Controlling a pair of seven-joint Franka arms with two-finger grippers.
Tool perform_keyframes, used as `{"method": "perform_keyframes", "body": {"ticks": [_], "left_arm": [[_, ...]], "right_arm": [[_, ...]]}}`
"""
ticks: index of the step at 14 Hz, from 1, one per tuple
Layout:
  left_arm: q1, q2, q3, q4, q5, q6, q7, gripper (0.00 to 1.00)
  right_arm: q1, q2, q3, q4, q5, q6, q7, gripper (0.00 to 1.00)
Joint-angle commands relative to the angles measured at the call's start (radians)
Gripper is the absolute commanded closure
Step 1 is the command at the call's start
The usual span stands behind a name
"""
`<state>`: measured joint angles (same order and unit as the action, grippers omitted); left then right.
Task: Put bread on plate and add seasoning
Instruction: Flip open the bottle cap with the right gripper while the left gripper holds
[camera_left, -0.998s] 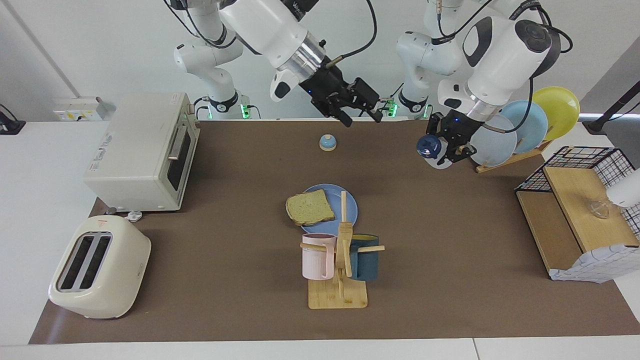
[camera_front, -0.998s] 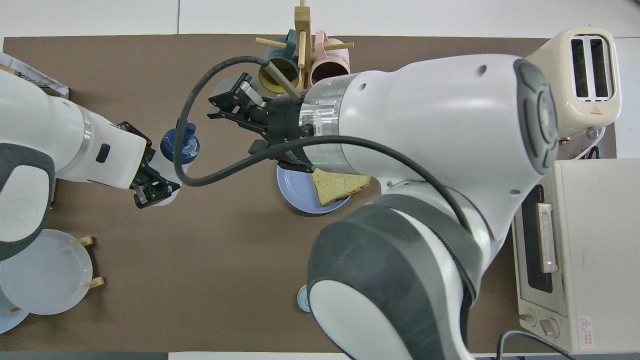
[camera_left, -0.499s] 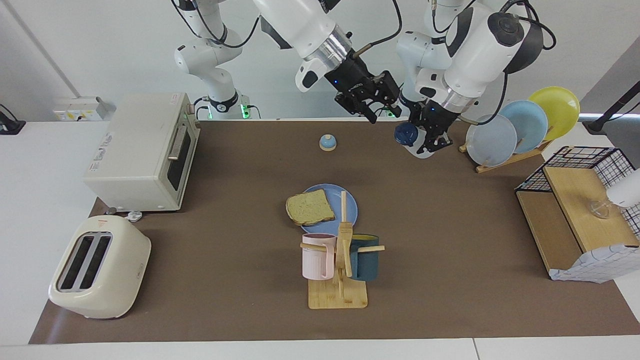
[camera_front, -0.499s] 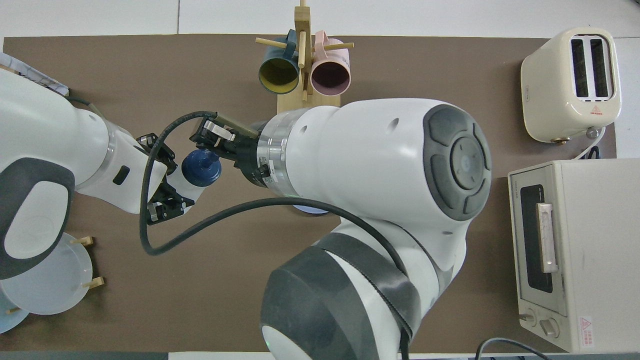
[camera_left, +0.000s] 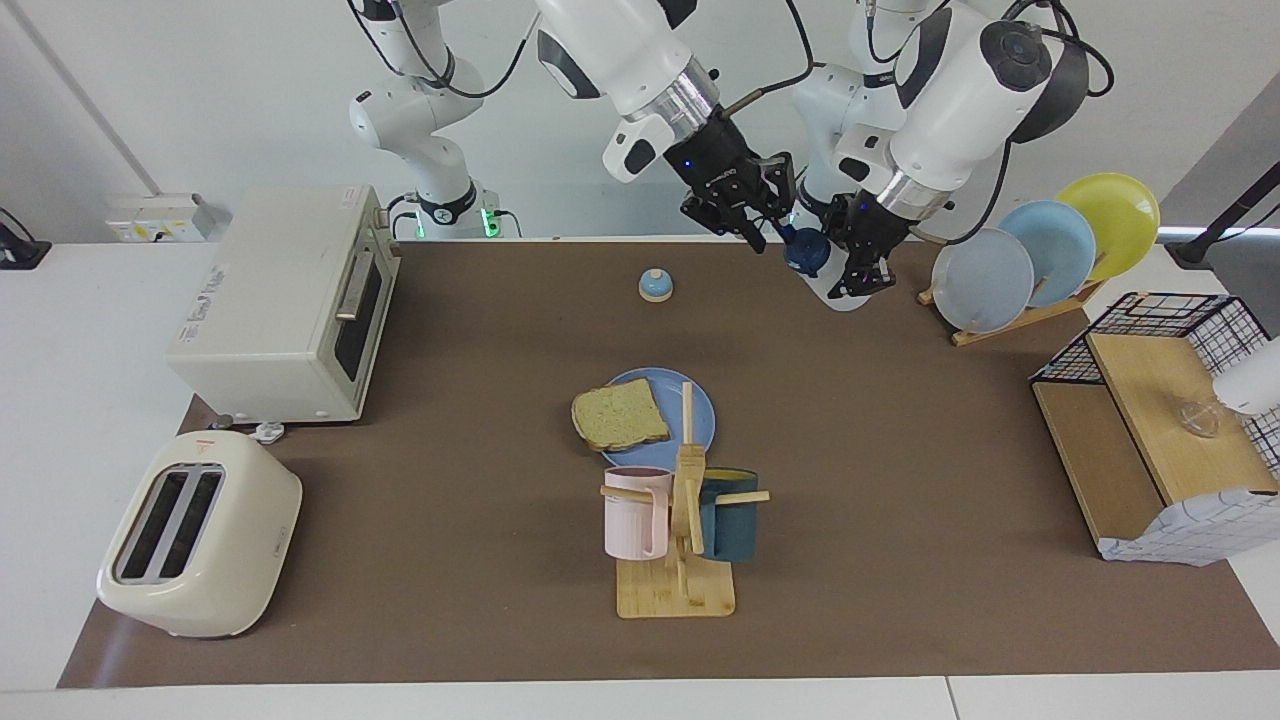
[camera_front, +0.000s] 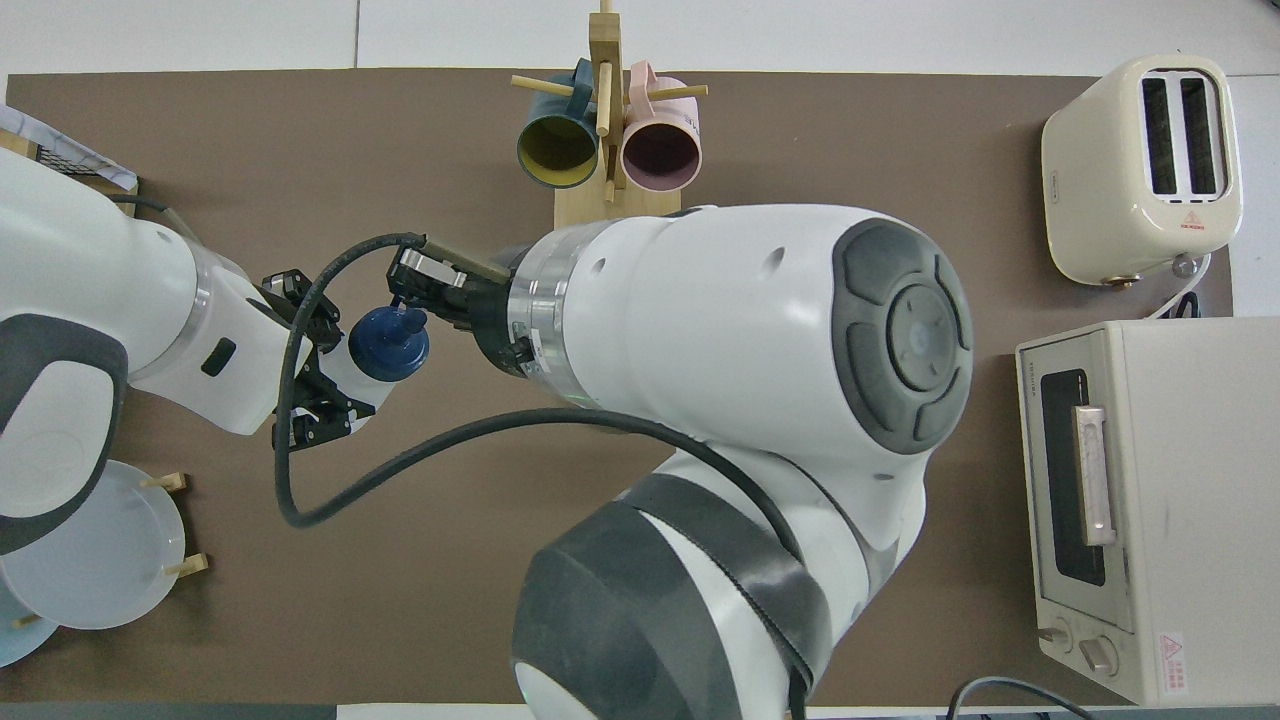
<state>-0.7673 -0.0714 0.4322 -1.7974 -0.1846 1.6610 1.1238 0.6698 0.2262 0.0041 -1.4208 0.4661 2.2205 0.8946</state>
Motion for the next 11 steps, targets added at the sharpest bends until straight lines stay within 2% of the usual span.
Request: {"method": "perform_keyframes", "body": {"ticks": [1, 8, 11], "left_arm": [[-0.004, -0.028, -0.001, -0.022, -0.013, -0.010, 0.017, 1.00], [-0.009, -0.028, -0.001, -0.034, -0.013, -0.006, 0.017, 1.00], [-0.009, -0.028, -0.001, -0.034, -0.013, -0.006, 0.019, 1.00]], "right_arm": [[0.013, -0.008, 0.002, -0.009, -0.029, 0.021, -0.010, 0.60], [0.022, -0.007, 0.002, -0.007, -0.041, 0.021, -0.010, 0.63], [0.019, -0.007, 0.002, -0.009, -0.041, 0.021, -0.011, 0.73]]}}
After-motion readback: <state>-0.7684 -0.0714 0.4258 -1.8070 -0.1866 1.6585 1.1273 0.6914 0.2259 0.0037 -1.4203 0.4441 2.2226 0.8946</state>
